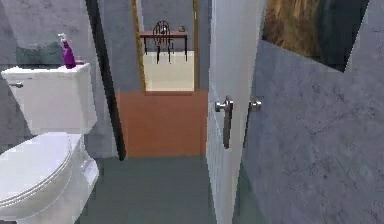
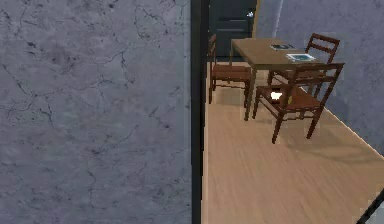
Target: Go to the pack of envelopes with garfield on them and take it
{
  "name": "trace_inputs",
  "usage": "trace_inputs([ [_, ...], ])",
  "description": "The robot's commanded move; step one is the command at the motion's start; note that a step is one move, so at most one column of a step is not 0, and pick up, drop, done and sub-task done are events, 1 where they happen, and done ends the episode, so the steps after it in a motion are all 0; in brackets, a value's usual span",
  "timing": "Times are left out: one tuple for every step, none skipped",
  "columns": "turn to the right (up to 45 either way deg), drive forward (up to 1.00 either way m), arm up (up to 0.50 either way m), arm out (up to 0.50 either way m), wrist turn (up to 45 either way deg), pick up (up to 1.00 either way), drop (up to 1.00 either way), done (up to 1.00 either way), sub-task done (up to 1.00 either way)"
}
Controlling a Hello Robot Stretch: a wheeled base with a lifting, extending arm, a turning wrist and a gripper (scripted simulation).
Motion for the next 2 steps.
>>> trace_inputs([
  [0.0, 0.05, 0.0, 0.0, 0.0, 0.0, 0.0, 0.0, 0.0],
  [-18.0, 0.0, 0.0, 0.0, 0.0, 0.0, 0.0, 0.0, 0.0],
])
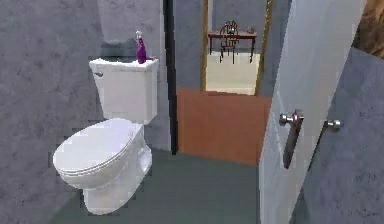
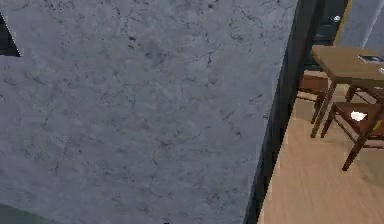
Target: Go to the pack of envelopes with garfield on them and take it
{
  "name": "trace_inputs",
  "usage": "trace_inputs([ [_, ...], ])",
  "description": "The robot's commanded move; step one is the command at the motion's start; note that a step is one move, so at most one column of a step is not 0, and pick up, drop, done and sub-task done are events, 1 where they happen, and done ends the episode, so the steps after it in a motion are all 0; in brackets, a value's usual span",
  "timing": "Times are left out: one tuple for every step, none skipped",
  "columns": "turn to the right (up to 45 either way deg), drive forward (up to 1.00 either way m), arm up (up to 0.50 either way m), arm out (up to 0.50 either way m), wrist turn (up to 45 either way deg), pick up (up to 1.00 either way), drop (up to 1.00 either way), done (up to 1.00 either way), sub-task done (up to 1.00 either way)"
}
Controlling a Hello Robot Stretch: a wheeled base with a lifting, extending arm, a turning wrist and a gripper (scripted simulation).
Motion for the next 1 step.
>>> trace_inputs([
  [0.0, 0.7, 0.0, 0.0, 0.0, 0.0, 0.0, 0.0, 0.0],
])
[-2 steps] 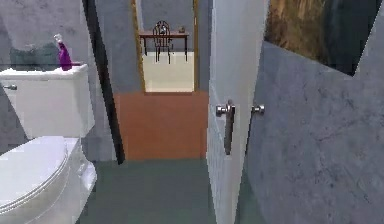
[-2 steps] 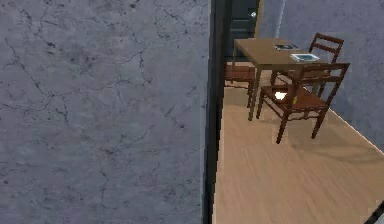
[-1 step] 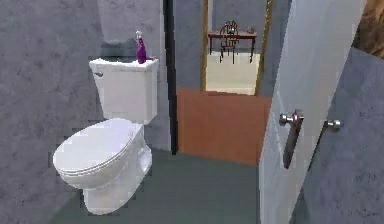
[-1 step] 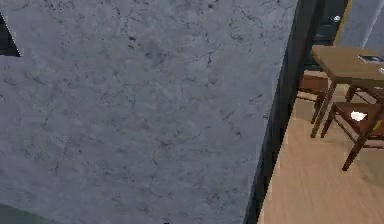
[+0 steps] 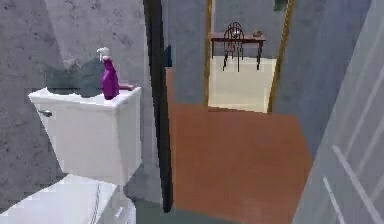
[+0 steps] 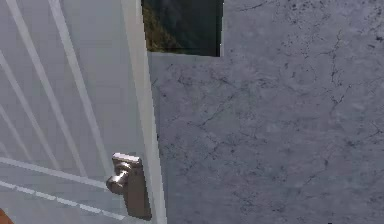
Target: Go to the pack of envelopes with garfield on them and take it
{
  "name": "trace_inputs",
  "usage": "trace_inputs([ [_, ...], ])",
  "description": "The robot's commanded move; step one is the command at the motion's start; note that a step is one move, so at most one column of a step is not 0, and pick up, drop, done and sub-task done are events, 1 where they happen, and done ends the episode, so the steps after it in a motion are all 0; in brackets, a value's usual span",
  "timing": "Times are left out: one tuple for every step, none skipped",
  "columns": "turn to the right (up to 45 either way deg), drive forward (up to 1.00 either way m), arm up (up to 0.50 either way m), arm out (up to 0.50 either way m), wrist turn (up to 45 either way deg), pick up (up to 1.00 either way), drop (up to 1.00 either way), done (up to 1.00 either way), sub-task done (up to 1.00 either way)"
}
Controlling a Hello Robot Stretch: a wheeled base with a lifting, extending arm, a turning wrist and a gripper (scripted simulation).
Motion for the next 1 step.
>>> trace_inputs([
  [6.0, 0.0, 0.0, 0.0, 0.0, 0.0, 0.0, 0.0, 0.0],
])
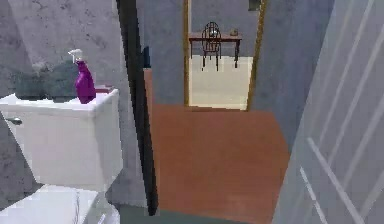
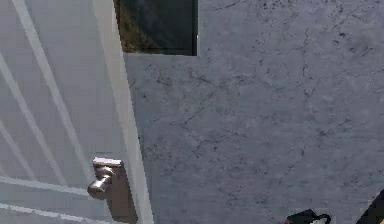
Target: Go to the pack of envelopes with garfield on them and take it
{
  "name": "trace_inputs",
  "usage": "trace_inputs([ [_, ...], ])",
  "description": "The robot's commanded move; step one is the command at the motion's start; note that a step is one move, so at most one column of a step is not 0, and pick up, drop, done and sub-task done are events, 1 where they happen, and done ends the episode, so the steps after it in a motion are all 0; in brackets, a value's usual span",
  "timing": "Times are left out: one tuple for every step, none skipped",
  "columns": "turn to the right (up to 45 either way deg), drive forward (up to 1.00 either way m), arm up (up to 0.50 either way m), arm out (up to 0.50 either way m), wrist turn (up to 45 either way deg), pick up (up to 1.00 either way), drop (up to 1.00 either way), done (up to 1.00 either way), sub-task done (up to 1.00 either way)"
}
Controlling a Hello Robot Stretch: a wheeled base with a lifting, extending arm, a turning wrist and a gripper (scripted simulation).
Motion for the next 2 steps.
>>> trace_inputs([
  [0.0, 1.0, 0.0, 0.0, 0.0, 0.0, 0.0, 0.0, 0.0],
  [3.0, 0.0, 0.0, 0.0, 0.0, 0.0, 0.0, 0.0, 0.0],
])
